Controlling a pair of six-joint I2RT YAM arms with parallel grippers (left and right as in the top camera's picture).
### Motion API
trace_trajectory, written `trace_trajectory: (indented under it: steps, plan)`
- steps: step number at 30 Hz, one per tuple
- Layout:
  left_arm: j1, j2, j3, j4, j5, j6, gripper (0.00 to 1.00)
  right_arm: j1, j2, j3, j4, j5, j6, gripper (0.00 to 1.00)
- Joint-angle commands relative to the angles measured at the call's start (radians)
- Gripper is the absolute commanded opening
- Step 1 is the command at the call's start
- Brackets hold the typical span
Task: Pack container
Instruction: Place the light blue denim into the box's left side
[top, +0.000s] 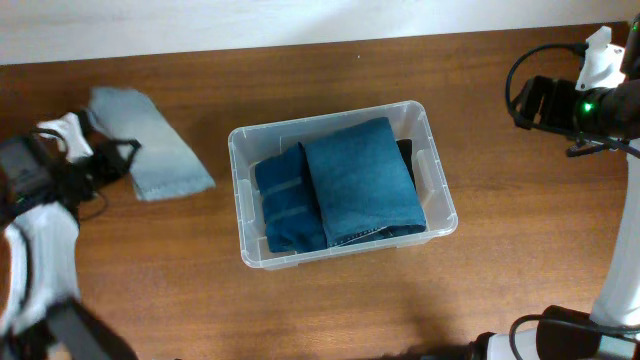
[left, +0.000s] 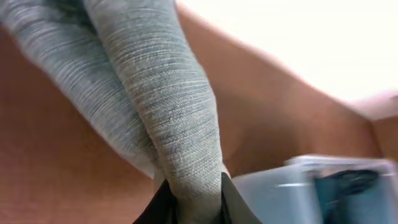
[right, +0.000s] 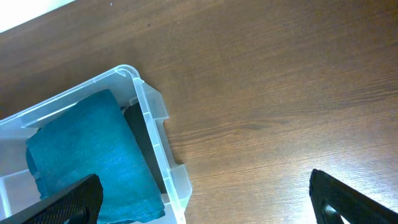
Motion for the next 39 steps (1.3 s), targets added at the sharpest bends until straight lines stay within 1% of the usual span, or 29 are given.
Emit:
trace_trajectory:
  steps: [1,3,7,12,13,14,17,20,21,22,24,26,28,30,34,35,36,39]
  plan:
    - [-0.019,-0.202,0.014,0.001,0.107,-0.100,0.01,-0.002,0.009,0.000,-0.001,-0.006,0.001,0.99]
    - [-0.051,-0.282,0.014,-0.006,0.126,-0.151,0.01,-0.002,0.009,0.000,-0.001,-0.006,0.001,0.99]
    - [-0.137,-0.376,0.014,-0.015,0.128,-0.219,0.01,-0.002,0.009,0.000,-0.002,-0.006,0.002,0.98]
    - [-0.332,-0.423,0.014,-0.019,0.106,-0.241,0.01,-0.002,0.009,0.000,-0.005,-0.006,0.002,0.98]
    - [-0.376,-0.421,0.014,-0.029,0.081,-0.248,0.01,-0.002,0.009,0.000,-0.005,-0.006,0.002,0.99]
    - [-0.447,-0.412,0.014,-0.055,0.015,-0.248,0.01,-0.002,0.009,0.000,-0.005,-0.006,0.002,0.99]
    - [-0.574,-0.380,0.014,-0.114,-0.151,-0.249,0.01,-0.002,0.009,0.000,-0.005,-0.006,0.002,0.99]
    - [-0.667,-0.336,0.014,-0.121,-0.222,-0.251,0.01,-0.002,0.009,0.000,-0.005,-0.006,0.002,0.99]
    - [-0.723,-0.298,0.014,-0.116,-0.262,-0.292,0.01,-0.002,0.009,0.000,-0.005,-0.006,0.002,0.98]
    - [-0.746,-0.278,0.014,-0.111,-0.276,-0.314,0.01,-0.002,0.009,0.000,-0.005,-0.006,0.001,0.99]
    - [-0.786,-0.236,0.014,-0.089,-0.287,-0.356,0.01,-0.002,0.009,0.000,-0.005,-0.006,0.001,0.99]
    - [-0.817,-0.197,0.014,-0.065,-0.287,-0.368,0.01,-0.002,0.009,0.000,-0.005,-0.006,0.001,0.99]
    - [-0.836,-0.160,0.014,-0.060,-0.296,-0.412,0.01,-0.002,0.009,0.000,-0.005,-0.006,0.001,0.98]
    - [-0.841,-0.131,0.014,-0.062,-0.295,-0.432,0.01,-0.002,0.009,0.000,-0.005,-0.006,0.001,0.99]
    - [-0.840,-0.090,0.014,-0.117,-0.311,-0.435,0.01,-0.002,0.009,0.000,-0.005,-0.006,-0.006,0.98]
    - [-0.840,-0.089,0.014,-0.137,-0.333,-0.435,0.01,-0.002,0.009,0.000,-0.005,-0.006,-0.006,0.98]
    - [-0.840,-0.094,0.014,-0.172,-0.388,-0.434,0.01,-0.002,0.009,0.000,-0.005,-0.006,-0.006,0.98]
    - [-0.840,-0.104,0.014,-0.215,-0.445,-0.433,0.01,-0.002,0.009,0.000,-0.004,-0.006,-0.006,0.99]
